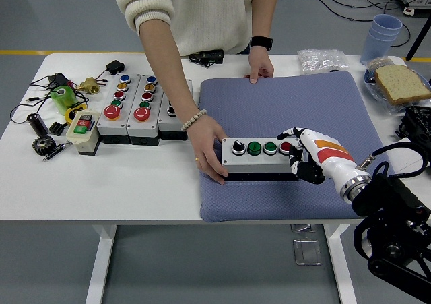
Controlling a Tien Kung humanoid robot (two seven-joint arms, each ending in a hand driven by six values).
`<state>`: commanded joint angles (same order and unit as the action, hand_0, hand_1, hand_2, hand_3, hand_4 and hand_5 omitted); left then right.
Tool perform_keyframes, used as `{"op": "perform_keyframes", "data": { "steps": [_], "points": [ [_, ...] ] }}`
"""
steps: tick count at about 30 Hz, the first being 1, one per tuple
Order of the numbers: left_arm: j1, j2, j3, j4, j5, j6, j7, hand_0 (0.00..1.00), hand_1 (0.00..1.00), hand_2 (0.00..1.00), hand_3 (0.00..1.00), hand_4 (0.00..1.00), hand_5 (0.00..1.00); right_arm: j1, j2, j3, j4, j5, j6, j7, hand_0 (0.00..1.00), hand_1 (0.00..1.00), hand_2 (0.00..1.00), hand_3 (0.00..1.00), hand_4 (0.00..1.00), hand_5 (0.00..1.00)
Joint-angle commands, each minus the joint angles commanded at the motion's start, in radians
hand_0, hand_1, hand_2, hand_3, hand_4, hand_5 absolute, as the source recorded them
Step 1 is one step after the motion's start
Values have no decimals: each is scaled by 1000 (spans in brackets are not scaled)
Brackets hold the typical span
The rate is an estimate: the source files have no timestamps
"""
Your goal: Pick up the button,place it on the desk,press the button,press the button
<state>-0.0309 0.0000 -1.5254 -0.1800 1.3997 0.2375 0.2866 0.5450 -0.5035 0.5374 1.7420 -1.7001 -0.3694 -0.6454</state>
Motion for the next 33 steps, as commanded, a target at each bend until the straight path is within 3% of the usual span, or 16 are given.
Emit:
{"op": "perform_keyframes", "data": {
  "steps": [9, 33],
  "points": [
    [-1, 0, 0, 0, 2, 0, 2, 548, 420, 425, 429, 260, 421, 20, 33, -17, -33, -14, -1, 0, 230, 76, 302, 723, 614, 2],
    [0, 0, 2, 0, 2, 0, 3, 549, 420, 424, 429, 259, 416, 17, 49, -48, -92, 5, 2, 0, 226, 73, 296, 719, 608, 2]
  ]
}}
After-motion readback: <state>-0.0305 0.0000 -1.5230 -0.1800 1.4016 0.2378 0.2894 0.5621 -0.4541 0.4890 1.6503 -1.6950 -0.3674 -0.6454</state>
